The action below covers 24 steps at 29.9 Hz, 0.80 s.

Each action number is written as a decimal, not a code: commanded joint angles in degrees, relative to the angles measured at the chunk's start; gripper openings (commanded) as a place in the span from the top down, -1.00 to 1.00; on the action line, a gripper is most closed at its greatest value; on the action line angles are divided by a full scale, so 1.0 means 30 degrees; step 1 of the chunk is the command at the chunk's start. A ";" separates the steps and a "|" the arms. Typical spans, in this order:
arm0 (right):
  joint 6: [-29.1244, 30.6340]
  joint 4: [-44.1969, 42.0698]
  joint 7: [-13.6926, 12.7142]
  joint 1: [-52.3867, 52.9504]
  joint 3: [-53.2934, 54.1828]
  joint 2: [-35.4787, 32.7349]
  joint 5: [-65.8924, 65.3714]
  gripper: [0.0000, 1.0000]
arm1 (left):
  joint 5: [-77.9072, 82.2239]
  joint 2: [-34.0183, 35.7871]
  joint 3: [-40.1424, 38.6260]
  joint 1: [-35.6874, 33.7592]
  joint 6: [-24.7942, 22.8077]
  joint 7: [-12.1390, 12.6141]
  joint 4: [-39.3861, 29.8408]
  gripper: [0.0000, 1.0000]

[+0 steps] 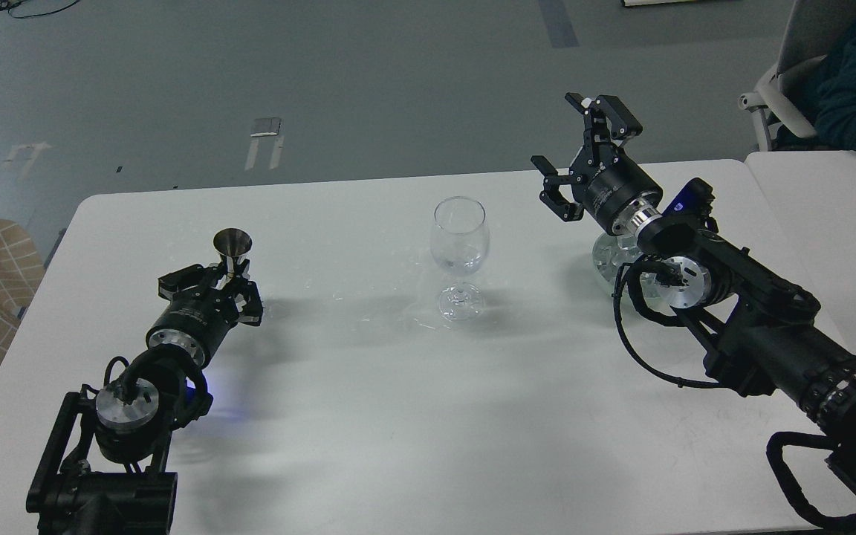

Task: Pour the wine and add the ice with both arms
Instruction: 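Bring the jigger back upright and lower it toward the table, then set the jigger on the table and open the left gripper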

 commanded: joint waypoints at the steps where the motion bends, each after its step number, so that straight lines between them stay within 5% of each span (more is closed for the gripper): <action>1: -0.0001 -0.0002 -0.0003 0.0020 0.0001 0.0027 0.0010 -1.00 | -0.0038 0.0000 0.0005 0.0008 0.0005 0.0016 0.0041 0.74; 24: -0.0030 -0.0002 -0.0003 0.0020 0.0001 0.0027 -0.0020 -1.00 | -0.0038 0.0000 0.0005 0.0008 0.0034 0.0016 0.0686 0.13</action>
